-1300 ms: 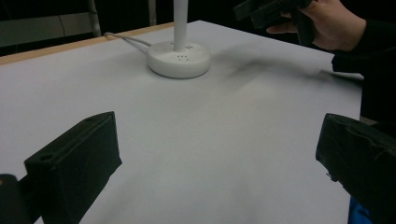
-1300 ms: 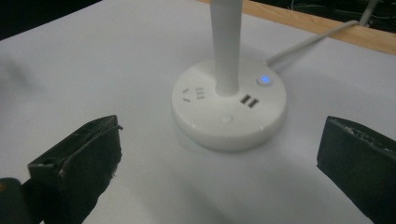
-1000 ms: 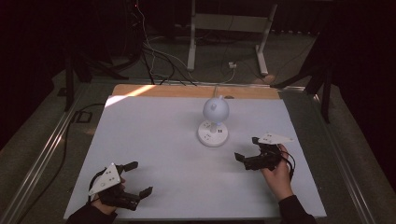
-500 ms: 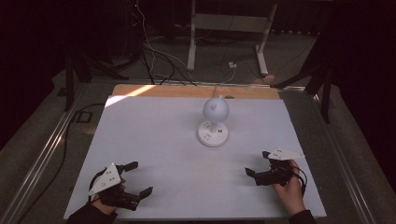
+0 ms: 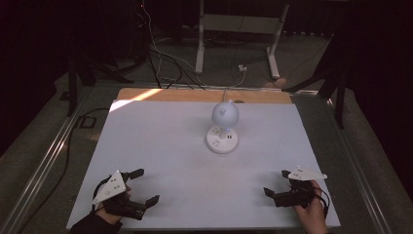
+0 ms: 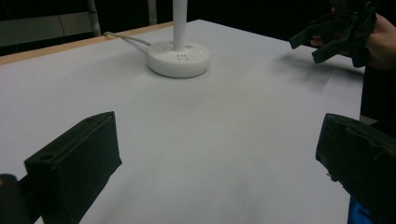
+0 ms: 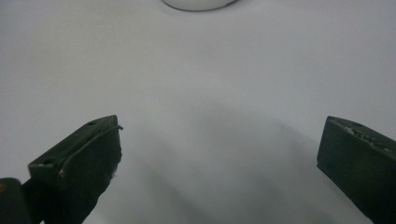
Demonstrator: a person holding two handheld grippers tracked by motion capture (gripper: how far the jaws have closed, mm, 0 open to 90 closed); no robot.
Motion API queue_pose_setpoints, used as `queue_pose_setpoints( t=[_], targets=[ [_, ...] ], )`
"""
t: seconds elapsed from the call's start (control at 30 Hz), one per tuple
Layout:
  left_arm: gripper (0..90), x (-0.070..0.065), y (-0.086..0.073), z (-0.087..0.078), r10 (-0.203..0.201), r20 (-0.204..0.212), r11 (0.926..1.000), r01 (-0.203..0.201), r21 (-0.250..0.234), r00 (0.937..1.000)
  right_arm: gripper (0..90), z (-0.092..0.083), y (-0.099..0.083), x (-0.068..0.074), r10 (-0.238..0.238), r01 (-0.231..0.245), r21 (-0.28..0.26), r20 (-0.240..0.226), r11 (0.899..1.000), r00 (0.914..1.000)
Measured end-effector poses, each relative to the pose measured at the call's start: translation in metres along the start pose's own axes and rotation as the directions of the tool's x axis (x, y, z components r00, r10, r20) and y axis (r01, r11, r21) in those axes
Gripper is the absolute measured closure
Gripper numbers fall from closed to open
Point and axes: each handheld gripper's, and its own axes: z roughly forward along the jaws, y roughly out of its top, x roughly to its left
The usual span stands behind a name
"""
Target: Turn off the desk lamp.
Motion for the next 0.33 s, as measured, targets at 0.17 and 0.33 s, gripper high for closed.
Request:
queue_pose_setpoints(
  t=[0.17,0.33],
  targets=[
    [0.4,0.0005,-0.0001,0.0005,0.0,-0.001,1.0,0.0,0.002,1.0,0.0,0.0009,-0.0012,-0.0031,0.01,-0.01,0.001,0.003,1.0,0.9999],
    [0.4,0.0004,0.0,0.0004,0.002,-0.002,1.0,-0.002,0.002,1.0,0.0,0.0044,-0.0016,-0.0019,0.0,-0.001,0.021,0.006,1.0,1.0]
  ],
)
